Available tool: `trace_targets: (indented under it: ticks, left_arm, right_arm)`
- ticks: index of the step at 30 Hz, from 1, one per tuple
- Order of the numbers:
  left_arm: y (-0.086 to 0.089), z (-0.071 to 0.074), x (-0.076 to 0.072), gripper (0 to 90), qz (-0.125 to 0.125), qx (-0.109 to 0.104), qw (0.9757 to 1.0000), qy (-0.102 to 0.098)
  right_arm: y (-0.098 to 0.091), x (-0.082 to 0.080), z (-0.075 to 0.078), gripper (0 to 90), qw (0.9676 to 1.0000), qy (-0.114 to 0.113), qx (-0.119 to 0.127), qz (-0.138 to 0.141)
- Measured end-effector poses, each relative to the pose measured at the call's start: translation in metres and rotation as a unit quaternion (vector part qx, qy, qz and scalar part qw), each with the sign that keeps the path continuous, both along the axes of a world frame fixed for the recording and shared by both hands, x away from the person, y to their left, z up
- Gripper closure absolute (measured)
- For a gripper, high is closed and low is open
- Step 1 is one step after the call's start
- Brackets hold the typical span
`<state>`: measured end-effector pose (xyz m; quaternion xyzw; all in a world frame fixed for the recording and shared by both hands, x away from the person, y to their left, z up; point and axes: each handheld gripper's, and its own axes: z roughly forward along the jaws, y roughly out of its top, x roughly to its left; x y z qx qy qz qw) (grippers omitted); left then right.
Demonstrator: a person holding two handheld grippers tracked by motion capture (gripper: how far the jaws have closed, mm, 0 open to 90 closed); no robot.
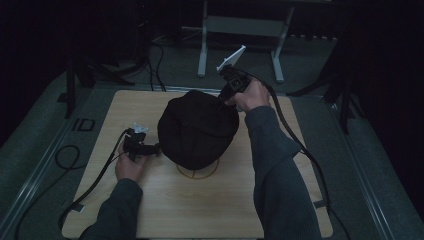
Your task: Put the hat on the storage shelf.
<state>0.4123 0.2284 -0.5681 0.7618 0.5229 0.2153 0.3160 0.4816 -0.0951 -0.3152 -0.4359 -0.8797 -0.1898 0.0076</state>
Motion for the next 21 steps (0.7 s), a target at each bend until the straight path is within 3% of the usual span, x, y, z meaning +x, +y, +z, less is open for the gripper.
trace_targets:
  ticks: [5, 21]
  left_arm:
    - [0.0, 0.0, 0.0, 13.3, 0.0, 0.0, 1.0, 0.0]
    - [-0.0001, -0.0001, 0.0001, 13.3, 0.001, -0.001, 1.0, -0.001]
  right_arm:
    - [-0.0019, -0.0004, 0.0007, 69.0, 0.9998, -0.01, -0.014, -0.006]
    - [-0.0101, -0.0009, -0.0052, 67.3, 0.9999, -0.003, -0.015, 0.0]
